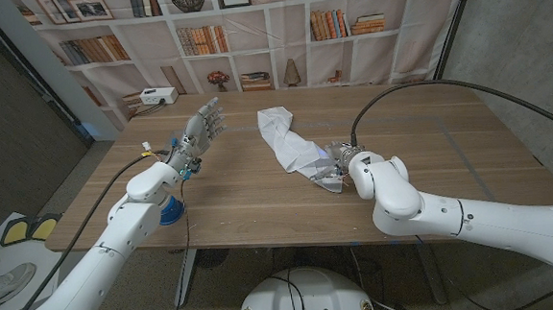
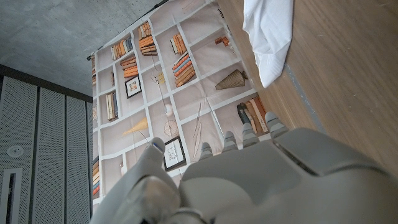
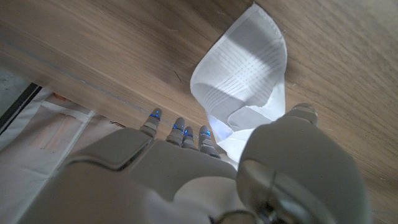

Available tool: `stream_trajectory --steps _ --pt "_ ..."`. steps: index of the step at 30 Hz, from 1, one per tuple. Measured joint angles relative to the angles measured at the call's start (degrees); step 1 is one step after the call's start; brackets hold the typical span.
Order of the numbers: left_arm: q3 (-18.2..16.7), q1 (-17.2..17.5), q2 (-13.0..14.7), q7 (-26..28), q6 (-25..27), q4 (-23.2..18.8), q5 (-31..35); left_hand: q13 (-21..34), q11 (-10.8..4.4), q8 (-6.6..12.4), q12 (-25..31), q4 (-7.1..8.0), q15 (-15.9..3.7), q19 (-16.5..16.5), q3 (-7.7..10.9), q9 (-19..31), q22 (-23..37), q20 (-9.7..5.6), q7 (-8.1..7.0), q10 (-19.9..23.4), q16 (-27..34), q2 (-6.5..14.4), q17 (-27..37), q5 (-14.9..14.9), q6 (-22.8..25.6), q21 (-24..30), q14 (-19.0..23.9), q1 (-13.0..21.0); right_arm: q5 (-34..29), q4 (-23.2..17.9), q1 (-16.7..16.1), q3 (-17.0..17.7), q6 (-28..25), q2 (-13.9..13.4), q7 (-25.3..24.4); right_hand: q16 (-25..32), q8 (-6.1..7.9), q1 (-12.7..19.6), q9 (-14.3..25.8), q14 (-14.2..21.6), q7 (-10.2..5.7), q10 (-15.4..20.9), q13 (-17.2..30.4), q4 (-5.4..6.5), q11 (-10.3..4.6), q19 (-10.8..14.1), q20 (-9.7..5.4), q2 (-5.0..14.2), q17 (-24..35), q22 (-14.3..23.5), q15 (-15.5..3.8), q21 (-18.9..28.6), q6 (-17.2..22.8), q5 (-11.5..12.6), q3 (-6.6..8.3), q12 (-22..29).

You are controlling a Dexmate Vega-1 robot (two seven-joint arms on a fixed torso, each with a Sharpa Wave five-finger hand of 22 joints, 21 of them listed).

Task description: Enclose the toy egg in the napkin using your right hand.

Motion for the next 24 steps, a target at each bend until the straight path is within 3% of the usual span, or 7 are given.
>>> stream_trajectory --steps 7,12,14,19,21,24 --pt "0.0 0.0 0.1 0.0 0.0 0.1 0.0 0.0 0.00 0.00 0.0 0.00 0.00 0.0 0.00 0.0 0.0 0.00 0.00 0.0 0.0 0.0 0.0 0.0 0.0 0.0 0.0 0.0 -5.9 2.9 -1.8 1.4 4.2 2.1 4.5 1.0 1.00 3.3 0.0 2.0 -0.59 2.3 0.3 -1.61 -1.07 1.3 -1.27 0.32 -0.3 -0.2 -1.32 0.4 3.2 0.7 0.22 1.6" --pt "-0.1 0.0 0.2 0.1 0.0 0.1 -0.1 0.0 0.00 0.00 0.0 0.00 0.00 0.0 0.00 0.0 0.0 0.00 0.00 0.0 0.0 0.0 0.0 0.0 0.0 0.0 0.0 0.0 -9.4 5.2 -3.4 3.2 7.3 3.7 7.0 3.3 2.70 8.4 0.0 8.5 -1.44 8.6 0.6 -3.56 -2.43 6.5 -3.24 1.85 -0.5 -0.2 -3.52 2.0 9.8 2.2 0.23 4.9" --pt "-0.2 0.0 0.3 0.1 0.0 0.1 -0.1 0.0 0.00 0.00 0.0 0.00 0.00 0.0 0.00 0.0 0.0 0.00 0.00 0.0 0.0 0.0 0.0 0.0 0.0 0.0 0.0 0.0 -11.3 6.1 -4.1 4.1 8.6 4.3 7.7 5.0 3.84 10.2 -0.2 13.4 -2.94 13.6 0.8 -4.29 -3.15 9.9 -4.50 2.86 -0.5 -0.4 -4.19 3.2 14.9 2.4 0.16 7.3" --pt "-0.3 0.0 0.4 0.1 0.0 0.1 -0.1 0.0 0.00 0.00 0.0 0.00 0.00 0.0 0.00 0.0 0.0 0.00 0.00 0.0 0.0 0.0 0.0 0.0 0.0 0.0 0.0 0.0 -14.9 8.4 -6.9 6.9 11.2 6.2 7.8 11.7 6.93 17.6 -1.0 31.4 -7.63 31.5 -0.2 -6.53 -8.34 20.7 -8.28 7.29 -0.1 -0.7 -4.67 6.8 31.2 3.1 0.56 13.9" --pt "-0.3 -0.1 0.4 0.1 0.0 0.1 -0.2 0.0 0.00 0.00 0.0 0.00 0.00 0.0 0.00 0.0 0.0 0.00 0.00 0.0 0.0 0.0 0.0 0.0 0.0 0.0 0.0 0.0 -16.5 9.3 -8.3 8.4 12.5 7.0 7.1 13.8 8.21 21.3 -1.0 37.2 -9.09 36.1 -0.9 -7.59 -9.54 23.9 -9.24 10.02 0.4 -0.7 -4.92 8.0 36.3 3.7 1.63 15.1" --pt "-0.3 -0.3 0.4 0.1 0.0 0.2 -0.2 0.0 0.00 0.00 0.0 0.00 0.00 0.0 0.00 0.0 0.0 0.00 0.00 0.0 0.0 0.0 0.0 0.0 0.0 0.0 0.0 0.0 -17.8 10.3 -10.1 10.3 13.9 7.8 5.8 18.1 9.90 26.4 -1.0 44.8 -9.40 42.0 -1.9 -9.38 -10.04 29.7 -9.74 12.72 2.5 -0.5 -5.57 10.5 42.4 3.7 4.06 16.3"
